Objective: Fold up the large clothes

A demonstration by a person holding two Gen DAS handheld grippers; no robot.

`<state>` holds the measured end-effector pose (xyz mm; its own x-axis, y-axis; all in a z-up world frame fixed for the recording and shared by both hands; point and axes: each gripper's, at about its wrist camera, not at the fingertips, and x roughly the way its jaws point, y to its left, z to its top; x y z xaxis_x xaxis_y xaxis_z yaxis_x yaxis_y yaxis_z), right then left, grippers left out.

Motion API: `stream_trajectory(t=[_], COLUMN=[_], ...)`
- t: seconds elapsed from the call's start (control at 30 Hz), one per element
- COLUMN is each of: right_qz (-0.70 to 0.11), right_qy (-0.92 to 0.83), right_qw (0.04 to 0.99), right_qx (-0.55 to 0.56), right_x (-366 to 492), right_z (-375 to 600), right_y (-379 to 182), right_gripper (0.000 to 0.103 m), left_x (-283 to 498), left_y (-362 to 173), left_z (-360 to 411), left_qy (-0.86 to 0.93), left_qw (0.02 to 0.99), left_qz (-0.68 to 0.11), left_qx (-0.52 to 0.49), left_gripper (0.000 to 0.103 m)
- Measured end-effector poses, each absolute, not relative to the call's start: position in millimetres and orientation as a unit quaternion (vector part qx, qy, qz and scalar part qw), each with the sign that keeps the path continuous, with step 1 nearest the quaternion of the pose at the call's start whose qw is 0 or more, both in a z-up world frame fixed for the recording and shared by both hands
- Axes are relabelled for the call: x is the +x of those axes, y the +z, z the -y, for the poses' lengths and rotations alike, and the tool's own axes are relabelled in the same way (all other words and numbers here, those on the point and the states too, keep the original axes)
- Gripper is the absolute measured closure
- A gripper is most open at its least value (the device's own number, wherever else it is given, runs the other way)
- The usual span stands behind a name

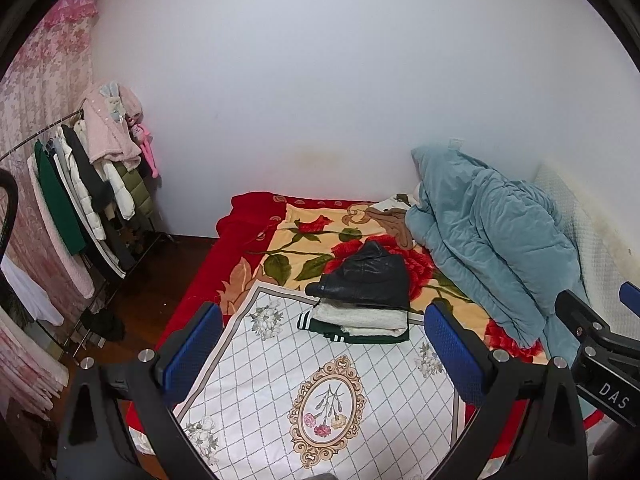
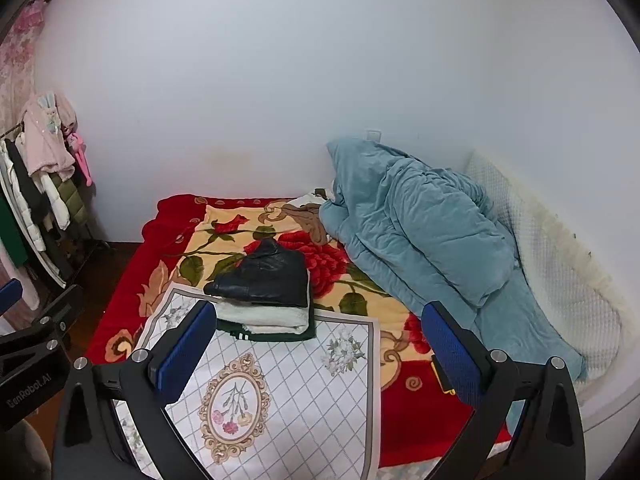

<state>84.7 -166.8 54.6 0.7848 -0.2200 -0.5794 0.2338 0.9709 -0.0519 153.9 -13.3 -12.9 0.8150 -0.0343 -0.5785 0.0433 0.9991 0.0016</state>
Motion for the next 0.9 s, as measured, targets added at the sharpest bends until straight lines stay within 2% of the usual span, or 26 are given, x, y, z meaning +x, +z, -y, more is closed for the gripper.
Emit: stream_trajectory(t=[0.9], right_qz=[-0.301], right_qy=[-0.12], right_qw=[0.946], right_qx=[0.014], right_x=[68.1], right_z=[164.1], right_y=[57.6], right_gripper=[0.0], left_x=[143.1], left_y=[-8.5], left_z=[13.4], left_qy=[-0.022], left_qw=[0.954], left_qz=[-0.298], left_qx=[0.011], left_gripper=[0.0])
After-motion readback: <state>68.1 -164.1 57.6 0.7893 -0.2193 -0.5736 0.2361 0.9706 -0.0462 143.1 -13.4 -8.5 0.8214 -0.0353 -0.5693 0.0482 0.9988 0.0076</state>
